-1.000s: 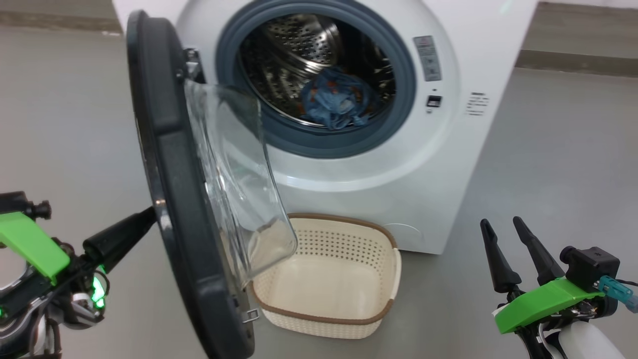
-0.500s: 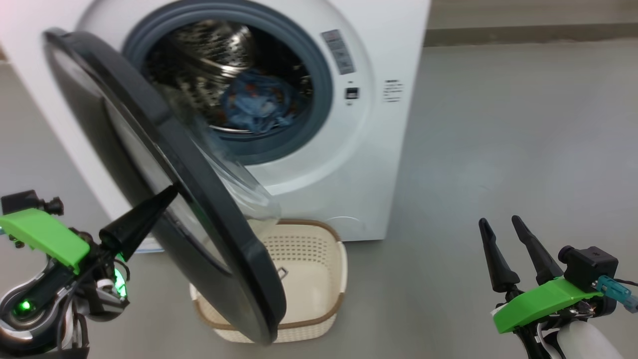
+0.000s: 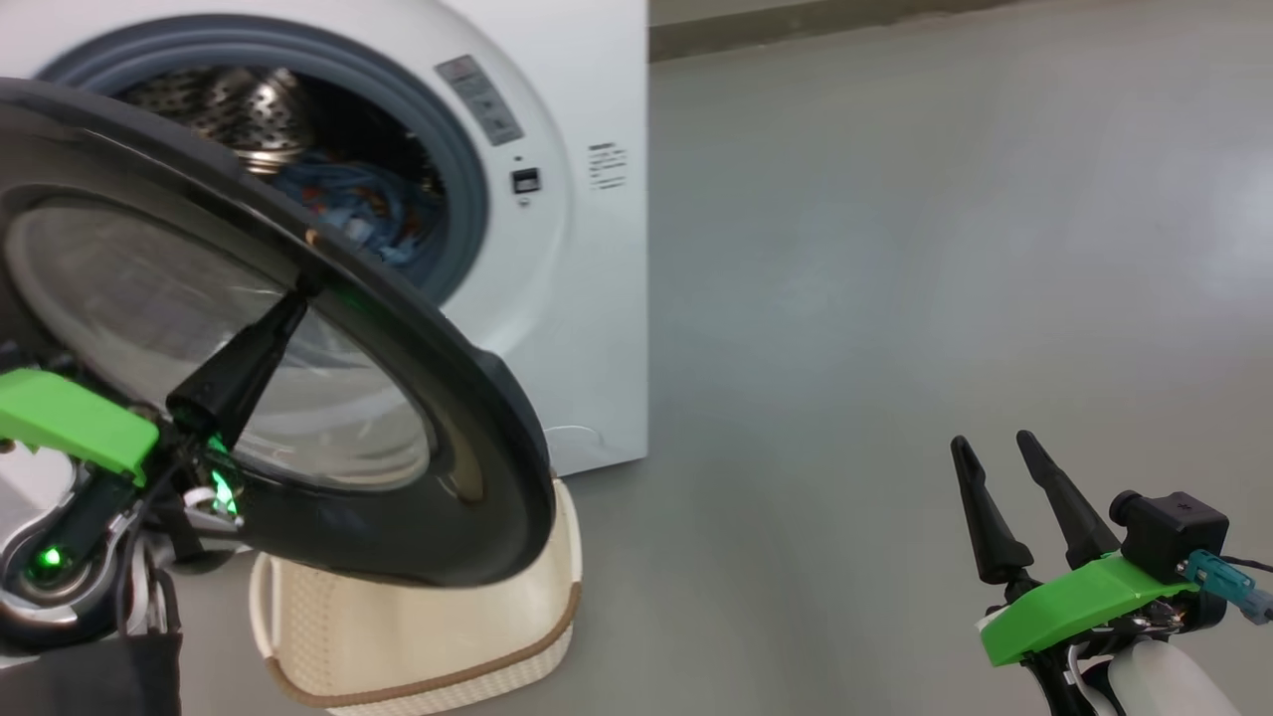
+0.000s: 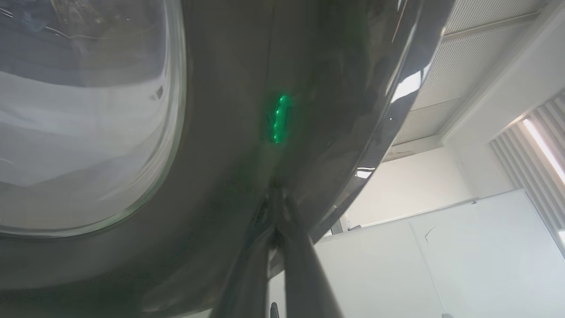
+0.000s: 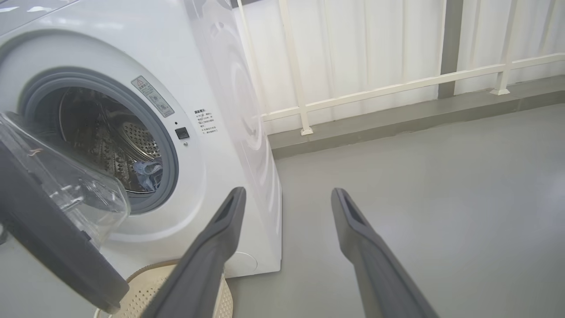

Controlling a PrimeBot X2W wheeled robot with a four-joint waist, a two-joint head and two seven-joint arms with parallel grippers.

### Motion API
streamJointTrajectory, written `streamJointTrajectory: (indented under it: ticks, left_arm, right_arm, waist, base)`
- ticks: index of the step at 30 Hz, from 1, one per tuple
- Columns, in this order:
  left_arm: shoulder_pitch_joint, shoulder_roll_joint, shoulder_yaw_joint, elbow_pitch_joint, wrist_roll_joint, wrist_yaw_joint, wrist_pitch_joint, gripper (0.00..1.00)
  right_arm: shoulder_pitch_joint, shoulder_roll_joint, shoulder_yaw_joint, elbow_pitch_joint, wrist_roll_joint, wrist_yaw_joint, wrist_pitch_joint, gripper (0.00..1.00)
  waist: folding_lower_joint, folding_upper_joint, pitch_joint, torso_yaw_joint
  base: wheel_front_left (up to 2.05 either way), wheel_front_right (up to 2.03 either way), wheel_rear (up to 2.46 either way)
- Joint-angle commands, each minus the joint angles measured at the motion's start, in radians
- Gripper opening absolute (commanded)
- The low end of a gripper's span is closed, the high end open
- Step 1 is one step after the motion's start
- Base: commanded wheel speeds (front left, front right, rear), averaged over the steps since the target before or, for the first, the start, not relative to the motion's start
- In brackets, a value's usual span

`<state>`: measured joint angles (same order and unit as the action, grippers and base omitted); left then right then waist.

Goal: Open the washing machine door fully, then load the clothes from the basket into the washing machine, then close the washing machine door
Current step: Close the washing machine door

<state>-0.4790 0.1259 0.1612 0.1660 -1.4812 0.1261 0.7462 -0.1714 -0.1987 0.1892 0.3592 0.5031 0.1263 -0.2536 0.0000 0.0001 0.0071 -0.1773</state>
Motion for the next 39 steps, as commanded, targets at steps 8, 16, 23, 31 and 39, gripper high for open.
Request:
streamJointTrajectory:
  ticks: [8, 16, 23, 31, 39]
  left_arm:
    - [-0.070, 0.012, 0.023, 0.014, 0.020, -0.045, -0.020, 0.00]
    - [-0.075, 0.013, 0.021, 0.027, 0.018, -0.070, -0.016, 0.00]
    - [-0.055, 0.019, 0.014, -0.002, 0.040, -0.080, -0.023, 0.09]
    - [-0.001, 0.056, -0.024, -0.063, 0.152, -0.170, -0.075, 1.00]
    - [0.072, 0.088, -0.041, -0.107, 0.302, -0.247, -0.238, 1.00]
  right_arm:
    - [-0.024, -0.012, 0.008, -0.020, -0.002, 0.004, -0.008, 1.00]
    - [-0.017, 0.000, 0.003, -0.023, -0.012, 0.004, -0.008, 1.00]
    - [-0.011, -0.001, 0.000, -0.017, -0.011, 0.004, -0.008, 1.00]
    - [-0.013, -0.012, 0.004, -0.014, 0.001, 0.004, -0.008, 1.00]
    - [-0.017, -0.020, 0.005, -0.017, 0.006, 0.004, -0.008, 1.00]
  waist:
    - [0.0000, -0.0001, 0.017, -0.024]
    - [0.0000, -0.0001, 0.005, 0.025]
    - [0.0000, -0.0001, -0.007, 0.073]
    - [0.0000, -0.0001, -0.014, 0.105]
    - [0.0000, -0.0001, -0.011, 0.124]
  base:
    - [0.00, 0.00, 0.00]
    - [0.00, 0.00, 0.00]
    - [0.00, 0.00, 0.00]
    - [0.00, 0.00, 0.00]
    - [0.00, 0.00, 0.00]
